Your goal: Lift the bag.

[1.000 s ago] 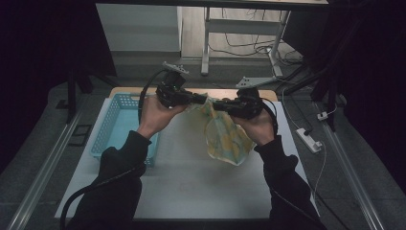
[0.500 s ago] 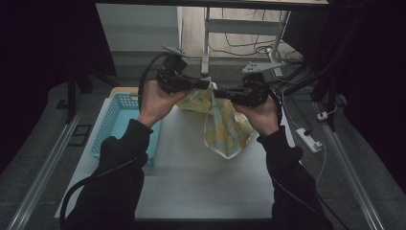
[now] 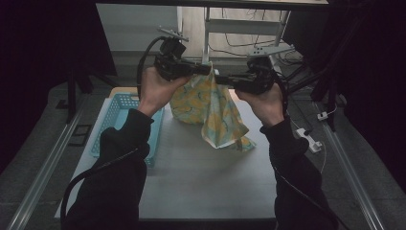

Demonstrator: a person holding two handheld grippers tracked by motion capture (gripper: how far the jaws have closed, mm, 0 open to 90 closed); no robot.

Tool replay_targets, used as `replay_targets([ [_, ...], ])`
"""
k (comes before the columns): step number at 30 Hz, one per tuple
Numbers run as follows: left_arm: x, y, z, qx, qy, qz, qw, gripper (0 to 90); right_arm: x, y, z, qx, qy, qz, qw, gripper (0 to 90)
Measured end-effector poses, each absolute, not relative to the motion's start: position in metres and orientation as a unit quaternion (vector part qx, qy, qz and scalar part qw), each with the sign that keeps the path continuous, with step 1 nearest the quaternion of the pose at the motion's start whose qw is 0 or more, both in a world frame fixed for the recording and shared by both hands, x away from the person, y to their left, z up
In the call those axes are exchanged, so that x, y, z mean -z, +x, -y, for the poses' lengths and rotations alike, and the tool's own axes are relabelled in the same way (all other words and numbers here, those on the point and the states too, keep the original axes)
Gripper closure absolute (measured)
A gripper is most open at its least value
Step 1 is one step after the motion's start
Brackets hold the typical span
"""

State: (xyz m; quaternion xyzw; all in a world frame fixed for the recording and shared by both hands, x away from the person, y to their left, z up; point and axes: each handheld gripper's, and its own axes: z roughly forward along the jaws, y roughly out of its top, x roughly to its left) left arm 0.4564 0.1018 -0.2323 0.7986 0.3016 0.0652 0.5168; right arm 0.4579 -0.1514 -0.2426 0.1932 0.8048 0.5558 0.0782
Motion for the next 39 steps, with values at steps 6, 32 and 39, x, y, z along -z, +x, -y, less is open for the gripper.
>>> replay_targets([
  [6, 0.225, 0.458, -0.103, -0.068, 0.791, -0.299, 0.529, 89.0, 0.230, 0.454, 0.150, -0.560, 0.189, -0.802, 0.087, 90.0],
  [32, 0.297, 0.472, -0.104, -0.073, 0.813, -0.306, 0.489, 87.3, 0.288, 0.469, 0.135, -0.514, 0.208, -0.827, 0.095, 89.8],
  [39, 0.319, 0.475, -0.106, -0.062, 0.816, -0.318, 0.478, 86.4, 0.308, 0.475, 0.131, -0.500, 0.218, -0.834, 0.085, 89.4],
])
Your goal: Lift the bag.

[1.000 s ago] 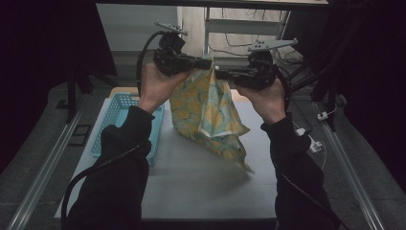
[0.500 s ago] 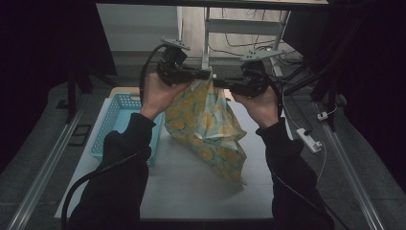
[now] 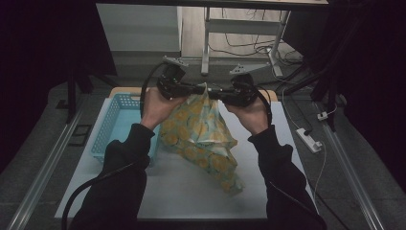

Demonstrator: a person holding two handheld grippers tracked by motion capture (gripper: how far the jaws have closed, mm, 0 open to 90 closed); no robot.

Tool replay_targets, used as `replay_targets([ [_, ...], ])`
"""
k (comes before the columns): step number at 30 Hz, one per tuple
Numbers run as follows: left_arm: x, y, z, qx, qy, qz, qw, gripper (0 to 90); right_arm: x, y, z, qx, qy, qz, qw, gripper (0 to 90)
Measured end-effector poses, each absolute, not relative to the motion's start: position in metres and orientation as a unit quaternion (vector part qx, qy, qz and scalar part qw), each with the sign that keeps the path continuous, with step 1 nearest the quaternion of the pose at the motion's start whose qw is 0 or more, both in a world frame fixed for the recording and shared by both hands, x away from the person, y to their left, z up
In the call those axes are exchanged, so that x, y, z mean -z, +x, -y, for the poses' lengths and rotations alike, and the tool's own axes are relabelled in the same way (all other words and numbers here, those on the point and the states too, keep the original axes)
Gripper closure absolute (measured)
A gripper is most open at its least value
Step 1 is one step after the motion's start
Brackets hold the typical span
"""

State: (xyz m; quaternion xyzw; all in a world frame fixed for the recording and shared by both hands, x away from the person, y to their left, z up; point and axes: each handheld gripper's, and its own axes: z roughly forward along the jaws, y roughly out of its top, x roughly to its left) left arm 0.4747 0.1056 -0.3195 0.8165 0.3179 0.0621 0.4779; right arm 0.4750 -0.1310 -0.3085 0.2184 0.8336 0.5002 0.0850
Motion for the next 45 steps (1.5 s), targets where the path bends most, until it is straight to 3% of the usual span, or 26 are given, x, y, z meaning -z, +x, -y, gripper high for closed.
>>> replay_targets([
  [10, 0.340, 0.478, -0.105, -0.058, 0.821, -0.323, 0.467, 84.3, 0.327, 0.480, 0.131, -0.490, 0.231, -0.837, 0.078, 86.2],
  [21, 0.342, 0.474, -0.113, -0.069, 0.813, -0.328, 0.475, 75.4, 0.326, 0.479, 0.131, -0.490, 0.237, -0.835, 0.084, 77.2],
  [34, 0.336, 0.452, -0.118, -0.109, 0.823, -0.312, 0.462, 47.6, 0.320, 0.472, 0.139, -0.496, 0.239, -0.829, 0.096, 60.9],
  [45, 0.346, 0.434, -0.126, -0.113, 0.826, -0.311, 0.457, 30.5, 0.324, 0.461, 0.142, -0.494, 0.236, -0.831, 0.101, 49.9],
])
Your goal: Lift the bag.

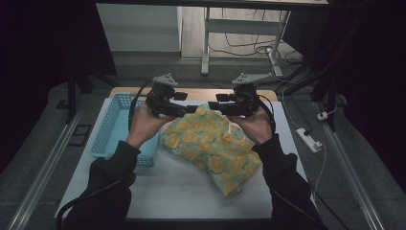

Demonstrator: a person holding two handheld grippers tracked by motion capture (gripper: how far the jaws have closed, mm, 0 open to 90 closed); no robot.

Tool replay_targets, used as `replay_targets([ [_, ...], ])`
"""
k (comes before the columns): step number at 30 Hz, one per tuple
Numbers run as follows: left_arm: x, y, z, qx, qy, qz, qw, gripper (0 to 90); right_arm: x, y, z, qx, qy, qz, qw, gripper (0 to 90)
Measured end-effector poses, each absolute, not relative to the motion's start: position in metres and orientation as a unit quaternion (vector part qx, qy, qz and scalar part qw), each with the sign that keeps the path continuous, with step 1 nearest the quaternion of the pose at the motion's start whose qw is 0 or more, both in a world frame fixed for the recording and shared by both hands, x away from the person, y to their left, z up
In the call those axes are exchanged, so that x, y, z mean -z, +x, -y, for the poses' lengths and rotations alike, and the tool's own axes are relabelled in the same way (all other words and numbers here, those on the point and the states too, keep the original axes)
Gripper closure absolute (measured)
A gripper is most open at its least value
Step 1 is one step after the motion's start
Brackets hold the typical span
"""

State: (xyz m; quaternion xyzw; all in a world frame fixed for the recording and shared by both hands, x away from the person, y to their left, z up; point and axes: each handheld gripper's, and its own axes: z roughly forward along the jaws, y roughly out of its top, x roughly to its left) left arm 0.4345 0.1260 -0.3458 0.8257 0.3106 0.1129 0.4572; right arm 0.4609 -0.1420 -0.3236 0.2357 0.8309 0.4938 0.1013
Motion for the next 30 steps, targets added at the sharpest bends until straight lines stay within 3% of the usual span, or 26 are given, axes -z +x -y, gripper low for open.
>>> replay_targets([
  [9, 0.361, 0.421, -0.129, -0.104, 0.828, -0.319, 0.450, 14.5, 0.336, 0.450, 0.143, -0.495, 0.233, -0.832, 0.091, 36.9],
  [25, 0.399, 0.393, -0.141, -0.096, 0.838, -0.329, 0.424, 2.6, 0.372, 0.436, 0.146, -0.487, 0.240, -0.836, 0.080, 17.4],
  [30, 0.410, 0.384, -0.144, -0.095, 0.840, -0.329, 0.420, 0.0, 0.385, 0.429, 0.144, -0.478, 0.235, -0.841, 0.098, 8.9],
])
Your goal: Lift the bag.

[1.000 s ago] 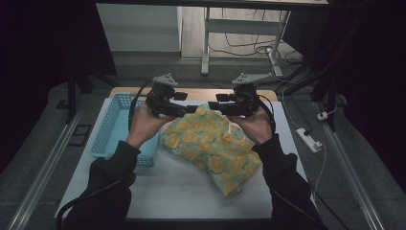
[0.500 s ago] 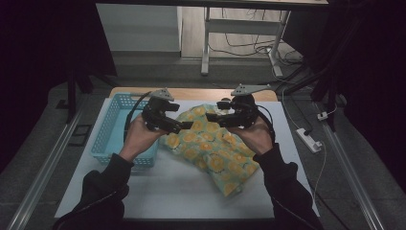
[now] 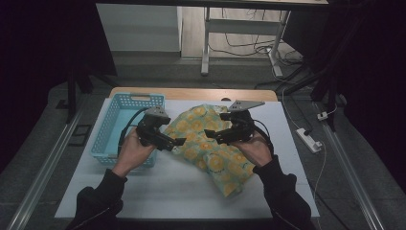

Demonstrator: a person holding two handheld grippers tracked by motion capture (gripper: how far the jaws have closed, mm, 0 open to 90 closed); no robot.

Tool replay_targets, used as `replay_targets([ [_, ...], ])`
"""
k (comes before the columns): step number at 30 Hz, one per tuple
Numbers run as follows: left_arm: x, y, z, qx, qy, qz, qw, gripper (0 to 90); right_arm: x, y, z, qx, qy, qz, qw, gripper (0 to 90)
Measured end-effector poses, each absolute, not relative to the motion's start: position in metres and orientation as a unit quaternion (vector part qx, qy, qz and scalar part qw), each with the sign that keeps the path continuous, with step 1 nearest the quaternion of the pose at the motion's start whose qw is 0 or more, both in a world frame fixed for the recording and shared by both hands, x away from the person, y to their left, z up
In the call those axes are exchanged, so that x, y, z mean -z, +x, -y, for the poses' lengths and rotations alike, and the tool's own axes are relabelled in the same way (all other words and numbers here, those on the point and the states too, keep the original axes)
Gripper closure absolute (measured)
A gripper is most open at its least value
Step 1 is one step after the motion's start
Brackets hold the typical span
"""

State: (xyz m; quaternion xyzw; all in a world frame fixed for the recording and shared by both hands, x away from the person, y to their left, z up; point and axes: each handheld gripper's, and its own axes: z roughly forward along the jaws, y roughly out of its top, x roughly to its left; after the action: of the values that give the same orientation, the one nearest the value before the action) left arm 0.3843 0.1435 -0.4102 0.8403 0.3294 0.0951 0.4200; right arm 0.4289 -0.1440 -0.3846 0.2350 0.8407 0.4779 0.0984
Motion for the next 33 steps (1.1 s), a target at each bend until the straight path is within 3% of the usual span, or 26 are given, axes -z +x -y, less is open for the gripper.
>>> replay_targets([
  [12, 0.437, 0.364, -0.156, -0.095, 0.830, -0.341, 0.431, 0.0, 0.408, 0.417, 0.146, -0.471, 0.228, -0.846, 0.104, 0.1],
  [33, 0.460, 0.317, -0.191, -0.083, 0.814, -0.370, 0.440, 0.0, 0.425, 0.388, 0.175, -0.457, 0.233, -0.848, 0.135, 0.0],
])
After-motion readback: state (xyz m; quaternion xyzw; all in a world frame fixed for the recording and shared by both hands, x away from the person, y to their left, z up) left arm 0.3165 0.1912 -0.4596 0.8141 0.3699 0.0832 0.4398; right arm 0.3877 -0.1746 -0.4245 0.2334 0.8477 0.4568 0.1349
